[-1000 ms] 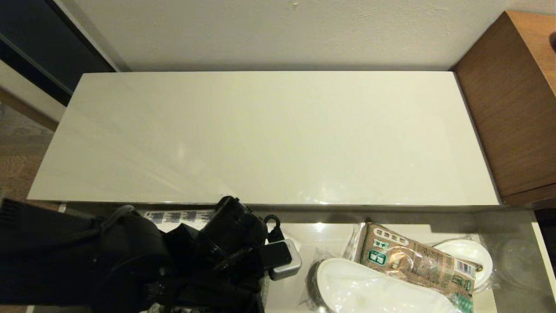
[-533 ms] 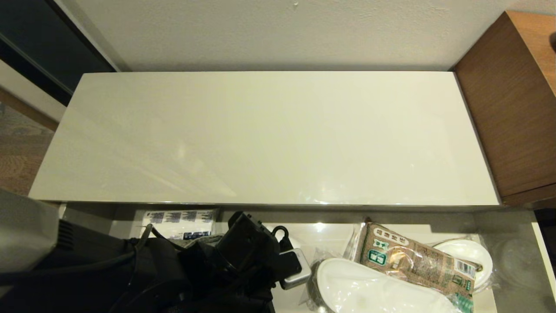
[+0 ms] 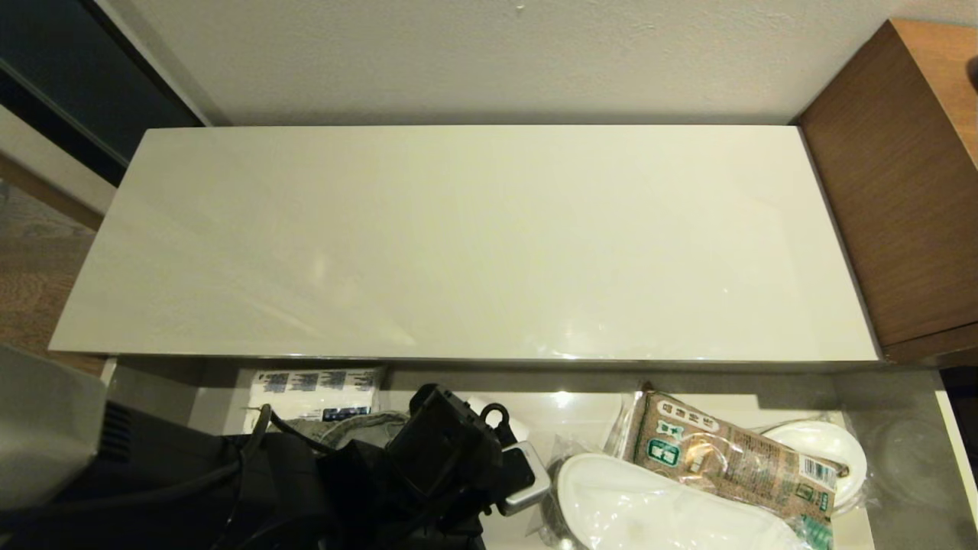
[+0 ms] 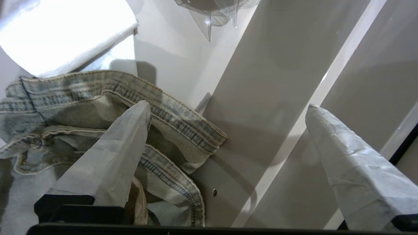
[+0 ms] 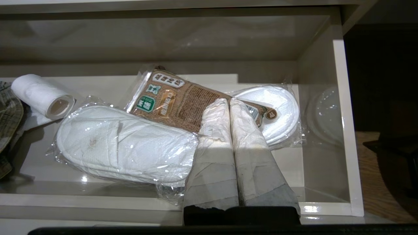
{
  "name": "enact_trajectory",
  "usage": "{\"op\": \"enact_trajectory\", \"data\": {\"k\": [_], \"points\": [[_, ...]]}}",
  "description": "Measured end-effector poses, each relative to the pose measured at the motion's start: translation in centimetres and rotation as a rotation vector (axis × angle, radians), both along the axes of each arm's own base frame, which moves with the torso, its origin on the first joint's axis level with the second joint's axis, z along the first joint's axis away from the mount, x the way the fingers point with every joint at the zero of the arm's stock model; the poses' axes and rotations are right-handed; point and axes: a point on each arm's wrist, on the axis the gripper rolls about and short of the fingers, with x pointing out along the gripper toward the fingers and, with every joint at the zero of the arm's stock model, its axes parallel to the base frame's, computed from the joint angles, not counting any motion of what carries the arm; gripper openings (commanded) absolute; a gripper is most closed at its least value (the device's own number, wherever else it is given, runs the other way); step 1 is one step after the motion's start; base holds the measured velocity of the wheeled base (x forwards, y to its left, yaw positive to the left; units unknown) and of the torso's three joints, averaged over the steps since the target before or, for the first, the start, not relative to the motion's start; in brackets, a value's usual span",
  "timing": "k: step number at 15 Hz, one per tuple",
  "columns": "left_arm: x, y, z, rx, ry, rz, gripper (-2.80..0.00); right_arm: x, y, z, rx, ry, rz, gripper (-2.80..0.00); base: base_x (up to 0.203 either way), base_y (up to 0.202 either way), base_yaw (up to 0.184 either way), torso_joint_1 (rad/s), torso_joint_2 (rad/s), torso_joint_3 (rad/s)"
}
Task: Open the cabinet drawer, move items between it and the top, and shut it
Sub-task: Take out the disposable slippers from the drawer
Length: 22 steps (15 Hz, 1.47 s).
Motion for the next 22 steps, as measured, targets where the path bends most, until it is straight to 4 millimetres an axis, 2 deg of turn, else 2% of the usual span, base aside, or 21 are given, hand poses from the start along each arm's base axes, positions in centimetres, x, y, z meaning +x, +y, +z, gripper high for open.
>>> {"op": "enact_trajectory", "data": {"k": [10,19,22], "points": [[0.0,-0.4,-1.1,0.050,-0.007,0.017,0.00,0.0,0.0,0.0,0.000,0.000,0.000,-2.80,0.000,0.000,0.000,0.000,0.00,0.000],[-0.4,0.2,-1.9,0.048,-0.019,0.046,0.00,0.0,0.0,0.0,-0.001,0.000,0.000,-2.80,0.000,0.000,0.000,0.000,0.00,0.000],[0.0,-0.3,-1.4,0.006,-0.050,0.053,0.00,0.0,0.0,0.0,-0.001,0.000,0.000,-2.80,0.000,0.000,0.000,0.000,0.00,0.000]]}}
